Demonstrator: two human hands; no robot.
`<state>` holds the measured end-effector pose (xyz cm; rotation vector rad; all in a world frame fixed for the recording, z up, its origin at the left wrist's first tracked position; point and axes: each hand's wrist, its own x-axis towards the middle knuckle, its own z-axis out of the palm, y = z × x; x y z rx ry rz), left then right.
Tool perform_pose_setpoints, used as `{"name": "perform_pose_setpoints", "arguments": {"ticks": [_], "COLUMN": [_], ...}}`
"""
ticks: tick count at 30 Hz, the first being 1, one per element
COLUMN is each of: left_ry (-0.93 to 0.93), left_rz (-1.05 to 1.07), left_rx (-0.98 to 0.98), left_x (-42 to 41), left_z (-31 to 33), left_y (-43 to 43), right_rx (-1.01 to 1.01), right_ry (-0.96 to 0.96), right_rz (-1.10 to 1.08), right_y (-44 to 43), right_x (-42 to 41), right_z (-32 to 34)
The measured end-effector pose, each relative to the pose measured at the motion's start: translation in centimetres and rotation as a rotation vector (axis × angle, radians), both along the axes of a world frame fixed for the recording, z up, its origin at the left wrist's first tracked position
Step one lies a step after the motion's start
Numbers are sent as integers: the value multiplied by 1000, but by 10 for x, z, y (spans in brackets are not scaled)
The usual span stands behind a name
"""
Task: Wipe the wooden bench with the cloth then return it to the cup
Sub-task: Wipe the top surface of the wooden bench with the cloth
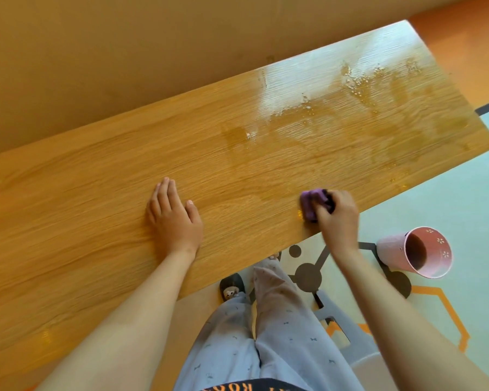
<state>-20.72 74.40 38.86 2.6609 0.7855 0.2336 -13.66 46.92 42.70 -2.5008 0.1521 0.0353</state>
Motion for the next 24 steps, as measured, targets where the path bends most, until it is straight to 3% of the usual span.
{"name": "perform_pose_setpoints", "arguments": {"ticks": [7, 9, 14, 17, 19, 24], "left_ry": [28, 30, 45, 47, 43, 20], "left_rz": [0, 4, 13, 19, 26, 26], "left_rx": [4, 8, 0, 4, -3, -2], "left_x": [0, 1, 2, 3, 3, 5], "left_z": [1, 1, 1, 1, 1, 3], "left_y": [1, 1, -1, -1, -1, -1], "right_rx": [153, 174, 112, 68, 76, 186], "right_ry": [49, 47, 22, 13, 6, 86], "right_rz": [506, 496, 117, 17, 59, 421], "right_y": [112, 103, 27, 9, 26, 117], "right_x": [-42, -27, 42, 58, 47, 1], "right_z": [-2, -1, 0, 2, 4, 3]}}
